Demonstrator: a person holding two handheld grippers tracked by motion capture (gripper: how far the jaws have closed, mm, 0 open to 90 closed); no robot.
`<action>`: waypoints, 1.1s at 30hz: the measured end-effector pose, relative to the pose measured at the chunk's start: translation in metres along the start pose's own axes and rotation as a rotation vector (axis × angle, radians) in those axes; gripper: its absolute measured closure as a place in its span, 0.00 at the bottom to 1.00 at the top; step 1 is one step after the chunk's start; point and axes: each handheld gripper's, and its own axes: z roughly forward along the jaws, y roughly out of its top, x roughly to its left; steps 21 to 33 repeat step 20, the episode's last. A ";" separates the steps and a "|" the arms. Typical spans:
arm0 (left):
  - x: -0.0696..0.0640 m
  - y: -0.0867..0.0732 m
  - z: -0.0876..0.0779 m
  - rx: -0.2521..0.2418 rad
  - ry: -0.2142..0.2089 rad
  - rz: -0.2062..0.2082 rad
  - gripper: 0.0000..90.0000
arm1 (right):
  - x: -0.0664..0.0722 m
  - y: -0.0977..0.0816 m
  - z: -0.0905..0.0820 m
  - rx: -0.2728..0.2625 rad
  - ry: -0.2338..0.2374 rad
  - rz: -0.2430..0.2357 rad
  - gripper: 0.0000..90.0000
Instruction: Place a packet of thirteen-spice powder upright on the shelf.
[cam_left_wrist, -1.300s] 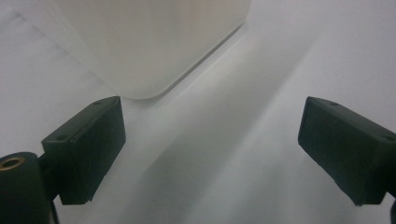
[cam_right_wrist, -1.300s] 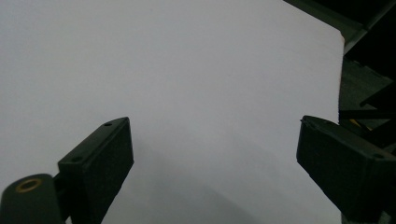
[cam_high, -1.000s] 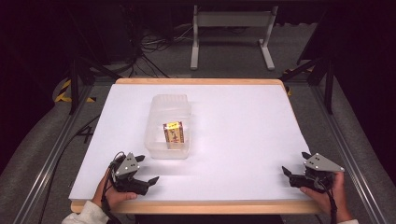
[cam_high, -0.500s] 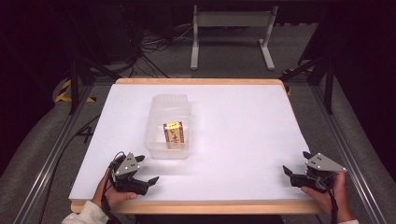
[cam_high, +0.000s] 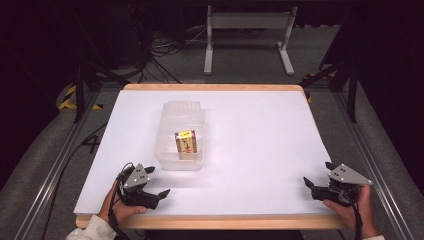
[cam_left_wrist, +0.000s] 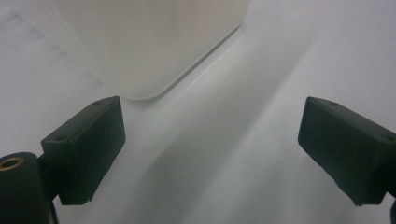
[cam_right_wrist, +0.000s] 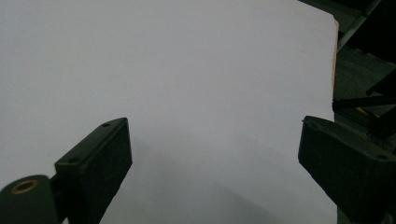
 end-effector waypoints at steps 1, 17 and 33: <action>0.000 0.000 0.000 0.000 0.000 -0.003 0.09 | 0.000 0.000 0.000 -0.001 0.001 0.000 0.12; 0.000 0.000 0.000 0.002 -0.002 -0.002 0.09 | -0.001 0.004 -0.002 -0.048 0.008 0.002 0.11; 0.000 0.001 0.000 0.001 0.001 -0.007 0.09 | 0.000 0.005 -0.003 -0.053 0.003 0.001 0.11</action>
